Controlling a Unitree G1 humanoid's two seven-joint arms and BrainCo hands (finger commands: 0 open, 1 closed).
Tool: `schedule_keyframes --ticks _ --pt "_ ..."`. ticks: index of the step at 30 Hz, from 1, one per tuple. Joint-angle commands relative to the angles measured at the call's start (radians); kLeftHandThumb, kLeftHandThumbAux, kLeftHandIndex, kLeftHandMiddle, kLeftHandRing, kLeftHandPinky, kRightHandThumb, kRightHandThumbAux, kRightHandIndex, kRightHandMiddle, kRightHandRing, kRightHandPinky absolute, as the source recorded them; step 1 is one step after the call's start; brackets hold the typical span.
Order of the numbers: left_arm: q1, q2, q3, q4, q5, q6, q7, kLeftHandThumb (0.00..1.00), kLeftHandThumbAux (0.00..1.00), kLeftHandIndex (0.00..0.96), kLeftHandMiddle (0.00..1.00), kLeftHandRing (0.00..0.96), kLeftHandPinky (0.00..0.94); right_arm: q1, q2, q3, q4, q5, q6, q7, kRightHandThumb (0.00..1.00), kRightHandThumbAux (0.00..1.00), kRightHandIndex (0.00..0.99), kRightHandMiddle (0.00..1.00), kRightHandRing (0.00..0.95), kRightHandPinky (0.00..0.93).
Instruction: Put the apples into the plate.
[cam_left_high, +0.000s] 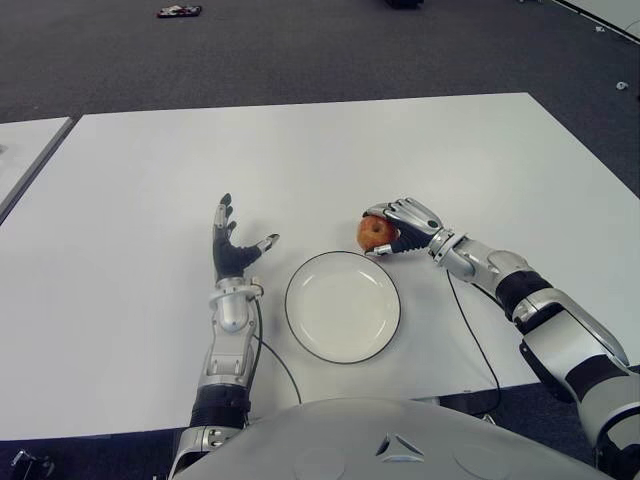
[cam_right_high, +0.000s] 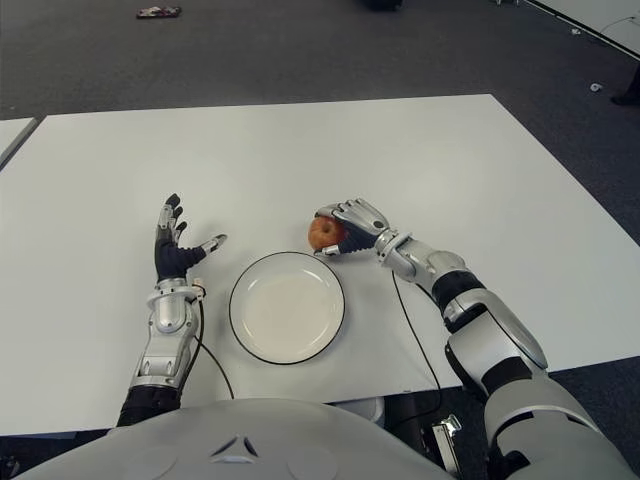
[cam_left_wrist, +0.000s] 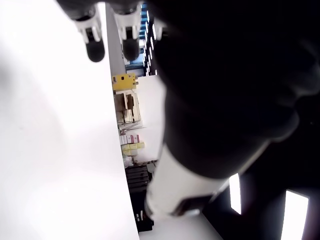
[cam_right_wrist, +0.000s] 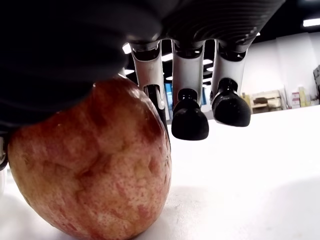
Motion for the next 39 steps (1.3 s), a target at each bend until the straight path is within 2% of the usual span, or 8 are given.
schedule_keyframes --ticks 1,14,21,26,31,39 --pt "0.006 0.0 -0.002 -0.006 0.004 0.028 0.001 0.001 0.59 0.0 0.0 0.0 0.0 0.03 -0.009 0.004 0.015 0.004 -0.019 0.025 0.74 0.713 0.44 0.826 0.819 0.806" --pt "0.003 0.0 -0.001 -0.002 0.012 0.023 0.015 0.002 0.591 0.0 0.0 0.0 0.003 0.037 -0.007 -0.011 0.024 0.039 -0.055 0.045 0.742 0.713 0.439 0.837 0.833 0.817" --pt "-0.001 0.001 -0.002 0.007 0.009 0.012 0.016 0.004 0.587 0.0 0.0 0.0 0.006 0.019 -0.012 -0.016 0.007 0.028 -0.057 0.008 0.744 0.712 0.44 0.85 0.844 0.816" --pt "-0.004 0.002 -0.001 0.011 0.005 0.008 0.013 0.008 0.583 0.0 0.0 0.0 0.008 -0.004 -0.037 -0.06 -0.031 0.057 -0.065 0.003 0.746 0.712 0.44 0.857 0.846 0.794" --pt "-0.007 0.003 0.0 0.016 0.001 0.006 0.009 0.012 0.583 0.0 0.0 0.0 0.006 0.004 -0.016 -0.152 -0.046 0.127 -0.055 -0.05 0.747 0.712 0.44 0.852 0.838 0.776" --pt "-0.012 0.005 0.002 0.022 -0.003 0.005 0.006 0.016 0.588 0.0 0.0 0.0 0.006 -0.021 0.02 -0.246 -0.094 0.196 -0.028 -0.069 0.747 0.712 0.439 0.85 0.836 0.782"
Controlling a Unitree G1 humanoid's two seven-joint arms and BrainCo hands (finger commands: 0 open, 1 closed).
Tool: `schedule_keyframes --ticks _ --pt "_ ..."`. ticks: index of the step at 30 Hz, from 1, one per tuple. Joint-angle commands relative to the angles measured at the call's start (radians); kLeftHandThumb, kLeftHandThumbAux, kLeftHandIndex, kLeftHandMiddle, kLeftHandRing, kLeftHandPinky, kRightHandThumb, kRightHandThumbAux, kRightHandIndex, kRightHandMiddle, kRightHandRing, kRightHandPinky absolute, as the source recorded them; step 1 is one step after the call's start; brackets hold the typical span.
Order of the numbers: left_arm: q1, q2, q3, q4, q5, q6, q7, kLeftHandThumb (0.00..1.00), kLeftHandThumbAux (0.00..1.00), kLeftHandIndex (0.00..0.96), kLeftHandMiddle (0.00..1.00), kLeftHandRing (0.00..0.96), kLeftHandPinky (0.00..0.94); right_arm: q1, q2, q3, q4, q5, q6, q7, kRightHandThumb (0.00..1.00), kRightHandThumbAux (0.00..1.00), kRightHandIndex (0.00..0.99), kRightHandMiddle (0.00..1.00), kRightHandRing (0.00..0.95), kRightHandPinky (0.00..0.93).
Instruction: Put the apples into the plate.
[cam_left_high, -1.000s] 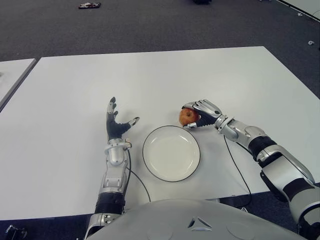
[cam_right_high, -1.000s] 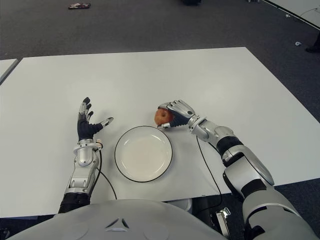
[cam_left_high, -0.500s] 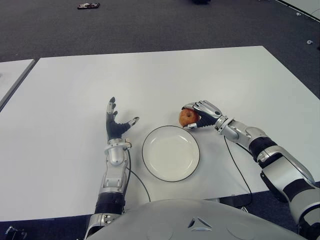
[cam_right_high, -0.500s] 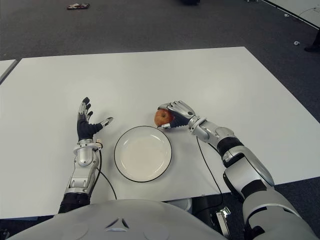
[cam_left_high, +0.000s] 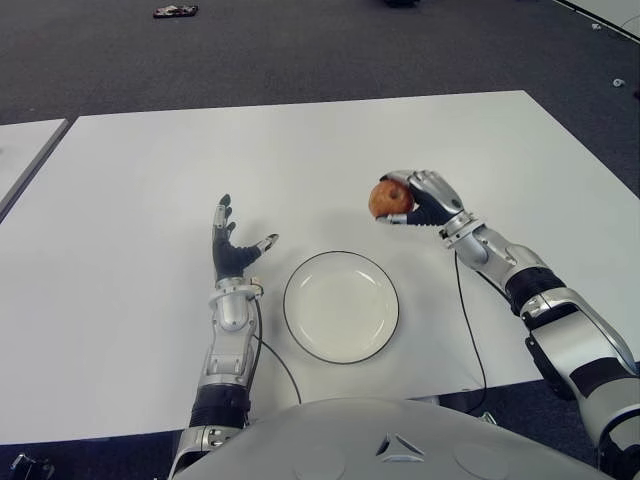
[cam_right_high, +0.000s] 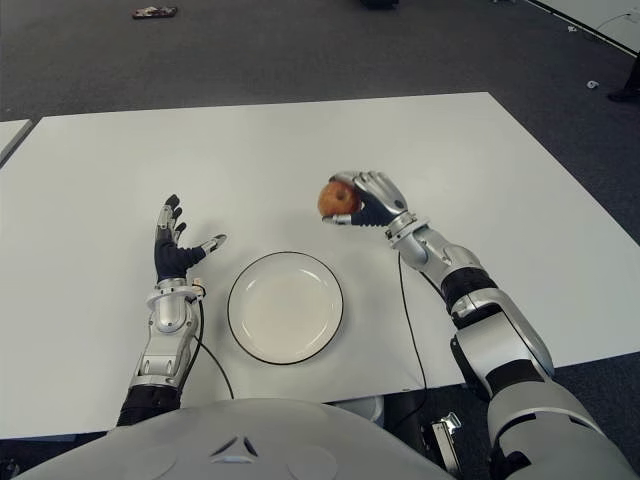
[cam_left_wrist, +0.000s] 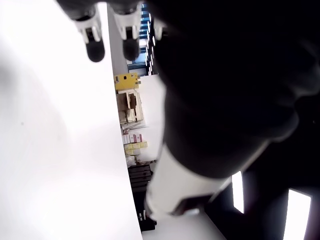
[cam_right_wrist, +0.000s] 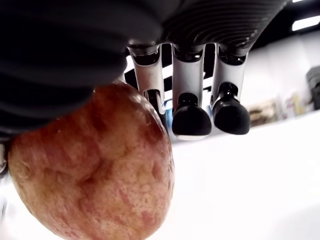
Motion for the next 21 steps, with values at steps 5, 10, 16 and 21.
schedule_keyframes --ticks 5,10,16,21 --pt "-0.012 0.003 0.0 0.015 -0.006 0.006 -0.006 0.02 0.59 0.0 0.0 0.0 0.004 -0.013 0.053 -0.118 -0.148 0.087 0.038 -0.026 0.748 0.712 0.439 0.867 0.852 0.831" --pt "-0.012 0.004 -0.001 0.016 -0.005 0.008 -0.007 0.019 0.58 0.0 0.0 0.0 0.002 0.013 0.063 -0.166 -0.264 0.112 0.075 0.01 0.748 0.711 0.439 0.876 0.865 0.854" --pt "-0.012 0.006 -0.002 0.021 -0.005 0.004 -0.008 0.019 0.573 0.0 0.0 0.0 0.0 0.016 0.071 -0.214 -0.367 0.128 0.135 0.04 0.748 0.711 0.439 0.879 0.872 0.872" --pt "-0.009 0.006 -0.002 0.023 -0.005 -0.002 -0.005 0.019 0.572 0.0 0.0 0.0 0.0 0.027 0.075 -0.245 -0.447 0.136 0.173 0.072 0.748 0.711 0.439 0.883 0.878 0.889"
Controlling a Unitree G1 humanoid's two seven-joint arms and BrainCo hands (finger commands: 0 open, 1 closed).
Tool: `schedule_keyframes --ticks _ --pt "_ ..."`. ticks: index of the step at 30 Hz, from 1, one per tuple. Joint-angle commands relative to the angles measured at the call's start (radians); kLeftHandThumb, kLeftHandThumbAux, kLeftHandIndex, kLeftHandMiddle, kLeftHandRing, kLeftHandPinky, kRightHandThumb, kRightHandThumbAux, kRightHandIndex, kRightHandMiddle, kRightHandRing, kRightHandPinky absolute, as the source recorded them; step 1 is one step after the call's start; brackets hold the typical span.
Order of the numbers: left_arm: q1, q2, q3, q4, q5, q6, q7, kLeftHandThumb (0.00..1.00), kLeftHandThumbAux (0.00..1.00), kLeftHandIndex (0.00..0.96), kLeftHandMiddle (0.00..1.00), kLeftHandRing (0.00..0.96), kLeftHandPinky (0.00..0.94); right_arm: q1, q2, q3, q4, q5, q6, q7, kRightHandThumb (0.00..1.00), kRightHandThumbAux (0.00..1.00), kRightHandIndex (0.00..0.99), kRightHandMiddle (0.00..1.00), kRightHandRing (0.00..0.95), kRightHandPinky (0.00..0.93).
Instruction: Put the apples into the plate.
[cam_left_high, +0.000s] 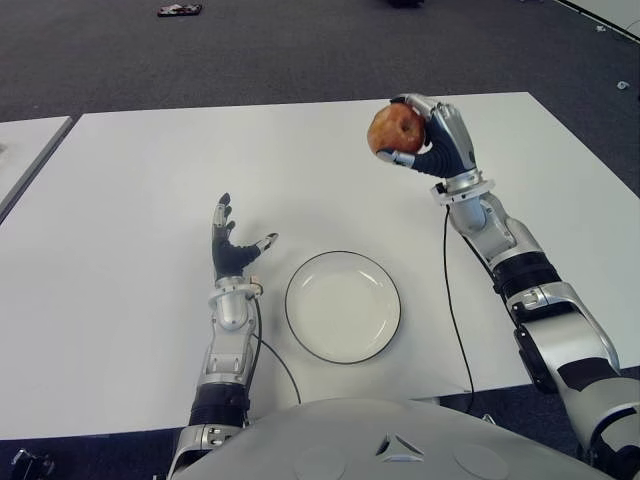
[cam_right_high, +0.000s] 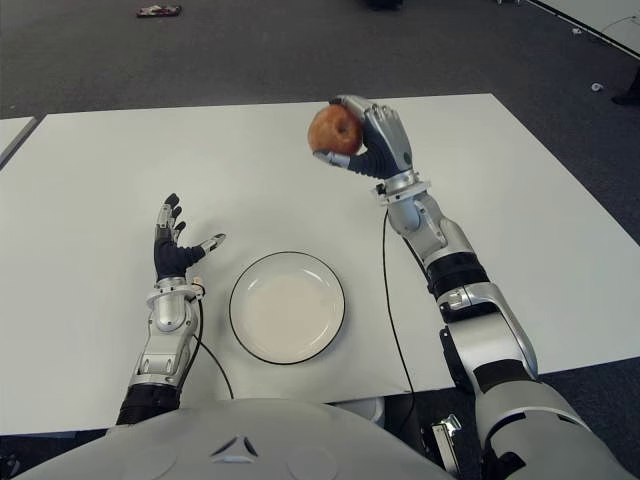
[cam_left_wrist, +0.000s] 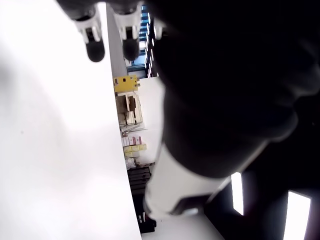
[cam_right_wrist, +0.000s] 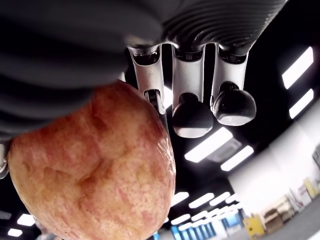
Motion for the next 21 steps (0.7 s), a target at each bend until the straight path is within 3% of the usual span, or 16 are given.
schedule_keyframes --ticks 1,7,14,21 --pt "-0.003 0.002 -0.002 0.02 -0.004 -0.002 -0.005 0.018 0.572 0.0 0.0 0.0 0.0 0.023 0.006 -0.035 -0.074 0.021 0.046 0.033 0.748 0.711 0.439 0.884 0.879 0.891" --pt "-0.005 0.002 -0.002 0.025 -0.003 -0.006 -0.003 0.015 0.568 0.0 0.0 0.0 0.0 0.078 0.029 -0.056 -0.207 0.032 0.08 0.071 0.748 0.71 0.44 0.887 0.883 0.897" --pt "-0.008 0.002 -0.001 0.033 -0.003 -0.017 -0.002 0.01 0.561 0.0 0.0 0.0 0.0 0.19 0.082 -0.016 -0.368 -0.01 0.051 0.075 0.748 0.709 0.44 0.885 0.88 0.887" --pt "-0.007 0.003 -0.001 0.024 0.002 -0.007 0.001 0.003 0.565 0.0 0.0 0.0 0.0 0.285 0.054 0.014 -0.442 0.058 -0.014 0.209 0.749 0.709 0.44 0.878 0.871 0.859"
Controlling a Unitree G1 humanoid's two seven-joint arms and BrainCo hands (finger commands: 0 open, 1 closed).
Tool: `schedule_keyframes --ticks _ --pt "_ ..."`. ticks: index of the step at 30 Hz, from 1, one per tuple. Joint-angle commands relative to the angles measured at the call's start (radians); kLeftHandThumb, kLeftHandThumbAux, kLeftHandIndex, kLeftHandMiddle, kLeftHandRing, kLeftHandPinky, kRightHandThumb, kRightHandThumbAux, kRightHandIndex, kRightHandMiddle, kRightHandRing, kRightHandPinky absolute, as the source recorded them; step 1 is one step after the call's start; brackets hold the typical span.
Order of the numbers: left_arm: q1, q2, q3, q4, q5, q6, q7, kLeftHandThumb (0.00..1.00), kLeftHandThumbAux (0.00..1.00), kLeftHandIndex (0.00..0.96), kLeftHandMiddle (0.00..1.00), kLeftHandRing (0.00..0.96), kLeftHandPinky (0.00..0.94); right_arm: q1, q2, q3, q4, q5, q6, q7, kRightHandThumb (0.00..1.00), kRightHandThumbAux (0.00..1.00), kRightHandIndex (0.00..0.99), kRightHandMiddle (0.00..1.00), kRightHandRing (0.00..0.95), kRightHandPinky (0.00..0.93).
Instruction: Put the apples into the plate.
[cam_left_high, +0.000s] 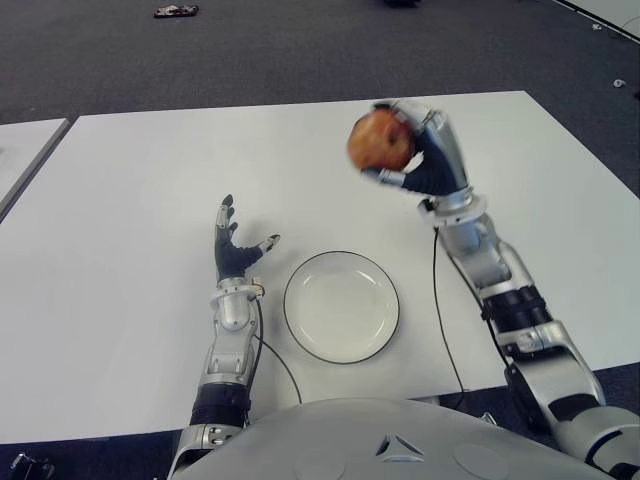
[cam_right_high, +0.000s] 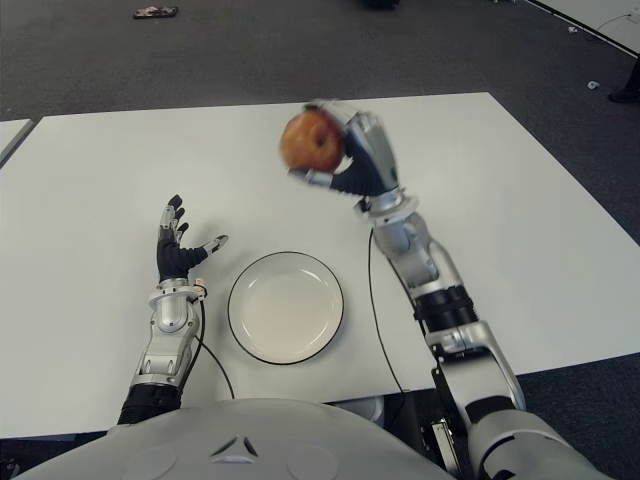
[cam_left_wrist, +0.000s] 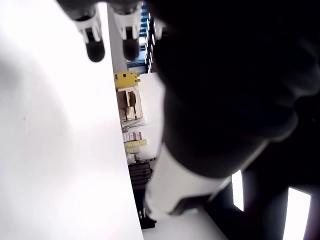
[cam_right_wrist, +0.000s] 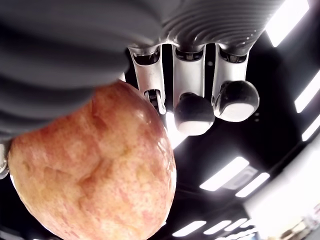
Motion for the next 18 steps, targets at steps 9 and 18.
schedule_keyframes --ticks 9,18 --pt "-0.003 0.003 0.0 -0.003 0.009 0.014 0.006 0.0 0.571 0.0 0.0 0.0 0.0 0.148 -0.049 0.06 -0.062 0.081 -0.156 0.203 0.746 0.711 0.44 0.862 0.856 0.84" --pt "-0.003 0.004 0.0 -0.009 0.01 0.026 0.005 0.0 0.581 0.0 0.0 0.0 0.0 0.16 -0.083 0.095 -0.036 0.084 -0.234 0.318 0.744 0.711 0.439 0.855 0.853 0.846"
